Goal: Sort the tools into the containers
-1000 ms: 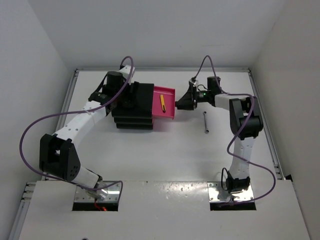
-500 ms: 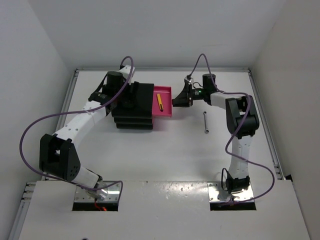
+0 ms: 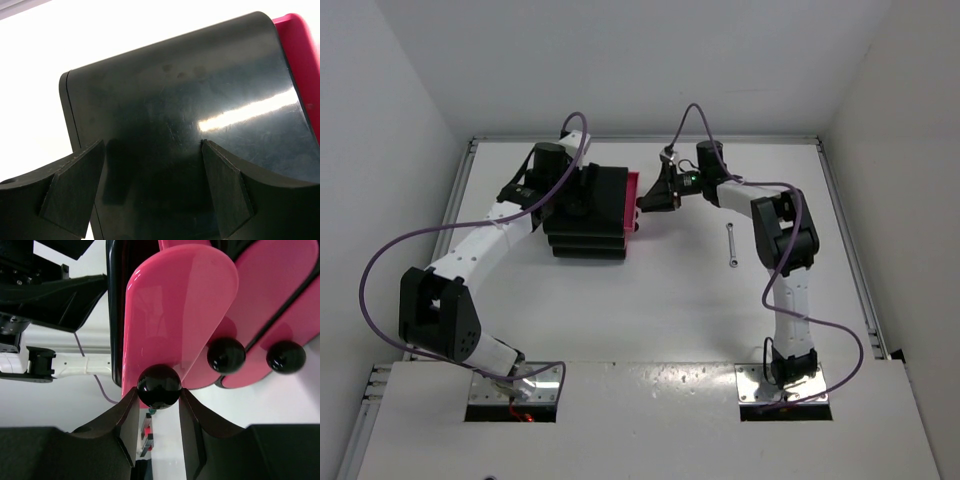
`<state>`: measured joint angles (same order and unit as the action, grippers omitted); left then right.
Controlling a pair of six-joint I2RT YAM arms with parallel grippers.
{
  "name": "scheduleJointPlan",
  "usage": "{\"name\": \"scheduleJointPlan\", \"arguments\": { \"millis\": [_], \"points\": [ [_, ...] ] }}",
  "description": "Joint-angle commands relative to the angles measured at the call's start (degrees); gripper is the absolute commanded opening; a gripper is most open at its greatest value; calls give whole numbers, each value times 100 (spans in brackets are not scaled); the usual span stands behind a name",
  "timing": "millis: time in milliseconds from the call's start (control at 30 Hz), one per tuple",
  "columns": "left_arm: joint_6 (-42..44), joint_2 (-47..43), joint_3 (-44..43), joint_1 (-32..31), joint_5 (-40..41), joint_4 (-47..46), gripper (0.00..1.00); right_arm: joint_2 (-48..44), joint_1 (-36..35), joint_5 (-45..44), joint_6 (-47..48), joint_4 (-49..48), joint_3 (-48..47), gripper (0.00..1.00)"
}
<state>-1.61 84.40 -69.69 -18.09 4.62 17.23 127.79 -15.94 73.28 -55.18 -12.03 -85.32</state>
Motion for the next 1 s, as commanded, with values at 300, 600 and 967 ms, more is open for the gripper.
{"name": "scheduleJointPlan", "arguments": {
  "millis": [300, 600, 967],
  "points": [
    [-59, 208, -45, -46, -225, 254, 84, 519, -480, 178, -292, -510, -785, 36],
    [-164, -107, 8, -46, -278, 193, 84, 327, -419, 178, -459, -766, -575, 47],
    [-103, -1417, -237, 269, 503, 253, 88, -1651, 873, 13, 1539, 1855, 78, 51]
  ]
}}
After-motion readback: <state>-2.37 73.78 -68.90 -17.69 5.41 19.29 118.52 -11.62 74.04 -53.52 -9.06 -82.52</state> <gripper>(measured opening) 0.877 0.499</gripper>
